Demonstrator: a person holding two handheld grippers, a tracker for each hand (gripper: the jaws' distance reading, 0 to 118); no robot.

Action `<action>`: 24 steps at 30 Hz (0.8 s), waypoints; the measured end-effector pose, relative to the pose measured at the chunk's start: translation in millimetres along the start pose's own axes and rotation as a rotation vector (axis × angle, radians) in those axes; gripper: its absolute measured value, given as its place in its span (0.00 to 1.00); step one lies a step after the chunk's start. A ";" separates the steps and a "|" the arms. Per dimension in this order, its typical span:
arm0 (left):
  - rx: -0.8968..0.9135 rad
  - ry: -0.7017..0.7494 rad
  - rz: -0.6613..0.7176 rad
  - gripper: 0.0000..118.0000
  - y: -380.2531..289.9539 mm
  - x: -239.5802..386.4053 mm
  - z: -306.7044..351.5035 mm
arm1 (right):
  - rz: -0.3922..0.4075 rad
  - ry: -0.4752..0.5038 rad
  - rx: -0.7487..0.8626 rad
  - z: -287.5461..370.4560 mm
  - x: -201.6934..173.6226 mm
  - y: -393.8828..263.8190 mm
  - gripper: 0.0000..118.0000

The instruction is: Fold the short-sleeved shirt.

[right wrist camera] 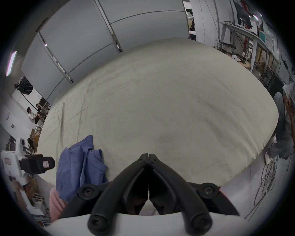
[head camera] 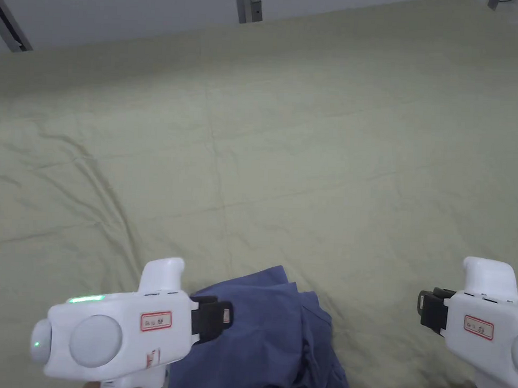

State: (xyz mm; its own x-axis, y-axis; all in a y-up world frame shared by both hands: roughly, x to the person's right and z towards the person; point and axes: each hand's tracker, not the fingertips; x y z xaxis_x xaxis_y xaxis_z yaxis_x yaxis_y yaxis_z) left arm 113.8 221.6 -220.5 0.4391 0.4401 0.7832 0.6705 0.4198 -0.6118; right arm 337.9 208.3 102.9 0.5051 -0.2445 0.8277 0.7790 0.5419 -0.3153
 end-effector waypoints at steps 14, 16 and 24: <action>-0.143 -0.063 -0.114 0.09 -36.1 61.9 -93.9 | 0.002 0.017 -0.001 -0.3 -7.2 3.2 0.00; -0.157 -0.050 -0.141 0.09 -32.9 71.1 -105.7 | -0.005 0.017 -0.001 -0.8 -5.0 3.7 0.00; -0.163 -0.043 -0.178 0.09 -33.0 91.9 -114.8 | -0.016 0.017 -0.003 -2.7 -1.3 4.8 0.00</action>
State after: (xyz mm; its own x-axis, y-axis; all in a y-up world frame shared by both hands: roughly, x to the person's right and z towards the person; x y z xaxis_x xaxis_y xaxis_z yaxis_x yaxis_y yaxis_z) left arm 200.7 157.1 -115.6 0.2822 0.4052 0.8696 0.8243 0.3614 -0.4358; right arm 342.0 209.1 99.1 0.4990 -0.2663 0.8247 0.7880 0.5354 -0.3039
